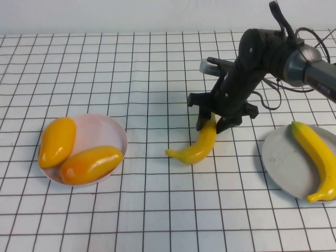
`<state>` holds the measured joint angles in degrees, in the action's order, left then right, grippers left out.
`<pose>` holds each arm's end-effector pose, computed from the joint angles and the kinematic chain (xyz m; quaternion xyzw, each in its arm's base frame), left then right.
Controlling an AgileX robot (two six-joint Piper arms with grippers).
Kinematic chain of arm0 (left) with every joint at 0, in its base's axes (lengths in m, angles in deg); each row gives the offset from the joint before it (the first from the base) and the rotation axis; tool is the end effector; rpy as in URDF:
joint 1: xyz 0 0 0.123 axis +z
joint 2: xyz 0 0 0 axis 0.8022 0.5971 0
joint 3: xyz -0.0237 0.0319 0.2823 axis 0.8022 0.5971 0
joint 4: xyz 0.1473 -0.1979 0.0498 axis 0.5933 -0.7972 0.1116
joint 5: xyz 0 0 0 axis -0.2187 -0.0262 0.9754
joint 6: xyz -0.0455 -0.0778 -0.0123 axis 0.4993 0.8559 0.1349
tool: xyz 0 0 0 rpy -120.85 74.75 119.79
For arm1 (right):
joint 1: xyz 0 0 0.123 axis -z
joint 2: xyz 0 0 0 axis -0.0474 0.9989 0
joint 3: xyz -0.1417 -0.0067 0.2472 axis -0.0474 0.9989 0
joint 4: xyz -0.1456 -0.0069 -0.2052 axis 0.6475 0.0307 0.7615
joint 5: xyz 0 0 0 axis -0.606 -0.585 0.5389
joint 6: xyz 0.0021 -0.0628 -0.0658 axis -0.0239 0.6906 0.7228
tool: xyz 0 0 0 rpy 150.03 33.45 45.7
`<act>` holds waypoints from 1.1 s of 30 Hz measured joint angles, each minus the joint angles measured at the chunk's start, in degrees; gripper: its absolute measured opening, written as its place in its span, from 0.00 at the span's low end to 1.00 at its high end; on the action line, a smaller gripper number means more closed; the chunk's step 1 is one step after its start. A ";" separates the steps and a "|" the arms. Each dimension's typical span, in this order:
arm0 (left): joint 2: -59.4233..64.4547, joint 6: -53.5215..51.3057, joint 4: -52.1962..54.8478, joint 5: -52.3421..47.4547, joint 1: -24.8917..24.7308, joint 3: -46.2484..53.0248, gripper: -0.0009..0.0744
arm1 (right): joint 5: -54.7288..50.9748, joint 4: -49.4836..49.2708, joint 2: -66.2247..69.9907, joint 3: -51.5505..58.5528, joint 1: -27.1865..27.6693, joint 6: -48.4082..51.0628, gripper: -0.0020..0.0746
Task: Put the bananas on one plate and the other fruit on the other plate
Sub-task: Put another type of fruit in the right plate
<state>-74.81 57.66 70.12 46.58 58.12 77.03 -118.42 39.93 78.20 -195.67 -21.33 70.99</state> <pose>0.0526 -0.0008 0.1718 -0.0111 0.8048 0.0060 0.5935 0.4348 0.2188 0.1929 -0.0081 0.9828 0.1697 0.0727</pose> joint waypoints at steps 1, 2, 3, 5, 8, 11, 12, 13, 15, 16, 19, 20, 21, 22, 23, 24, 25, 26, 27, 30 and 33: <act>0.00 0.00 0.00 0.00 0.00 0.00 0.01 | -0.65 0.00 0.67 -0.46 0.00 0.00 0.50; 0.00 0.00 0.00 0.00 0.00 0.00 0.01 | -1.01 0.00 1.06 -0.78 0.00 0.00 0.50; 0.00 0.00 0.00 0.00 0.00 0.00 0.01 | -1.11 0.03 1.44 -0.92 0.00 0.00 0.49; 0.00 0.00 0.00 0.00 0.00 0.00 0.01 | -1.24 0.03 1.80 -1.27 0.00 0.70 0.48; 0.00 0.00 0.00 0.00 0.00 0.00 0.01 | -2.82 0.03 2.04 -3.12 0.00 2.66 0.45; 0.00 0.00 0.00 0.00 0.00 0.00 0.01 | -6.50 0.39 2.04 -7.12 0.00 6.95 0.45; 0.00 0.00 0.00 0.00 0.00 0.00 0.01 | -7.08 0.79 2.04 -8.50 0.00 8.44 0.45; 0.00 0.00 0.00 0.00 0.00 0.00 0.01 | -7.21 1.23 1.48 -9.65 0.00 10.05 0.45; 0.00 0.00 0.00 0.00 0.00 0.00 0.01 | -7.46 2.22 -0.97 -10.07 0.00 12.27 0.45; 0.00 0.00 0.00 0.00 0.00 0.00 0.01 | -7.71 2.93 -2.73 -9.57 0.00 13.23 0.45; 0.00 0.00 0.00 0.00 0.00 0.00 0.01 | -7.71 6.81 -9.11 -4.94 0.00 15.07 0.45; 0.00 0.00 0.00 0.00 0.00 0.00 0.01 | -7.71 8.96 -11.51 -2.17 0.00 15.17 0.45; 0.00 0.00 0.00 0.00 0.00 0.00 0.01 | -7.79 10.84 -13.31 0.39 0.03 15.22 0.45; 0.00 0.00 0.00 0.00 0.00 0.00 0.01 | -7.84 13.22 -15.41 3.88 0.27 15.22 0.45; 0.00 0.00 0.00 0.00 0.00 0.00 0.01 | -7.93 15.14 -17.25 7.59 0.69 15.22 0.45; 0.00 0.00 0.00 0.00 0.00 0.00 0.01 | -8.05 16.74 -18.82 11.30 1.22 15.22 0.45; 0.00 0.00 0.00 0.00 0.00 0.00 0.01 | -8.05 18.02 -20.22 14.87 1.87 15.11 0.45; 0.00 0.00 0.00 0.00 0.00 0.00 0.01 | -8.05 18.69 -21.45 18.22 2.58 15.11 0.45; 0.00 0.00 0.00 0.00 0.00 0.00 0.01 | -8.05 19.16 -22.34 20.63 3.20 15.11 0.45; 0.00 0.00 0.00 0.00 0.00 0.00 0.01 | -6.51 19.37 -24.25 26.85 5.49 14.88 0.45; 0.00 0.00 0.00 0.00 0.00 0.00 0.01 | -4.27 19.76 -24.13 30.72 7.79 14.88 0.45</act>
<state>-74.81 57.66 70.12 46.58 58.12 77.03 -122.69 59.69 54.07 -164.95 -13.54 85.87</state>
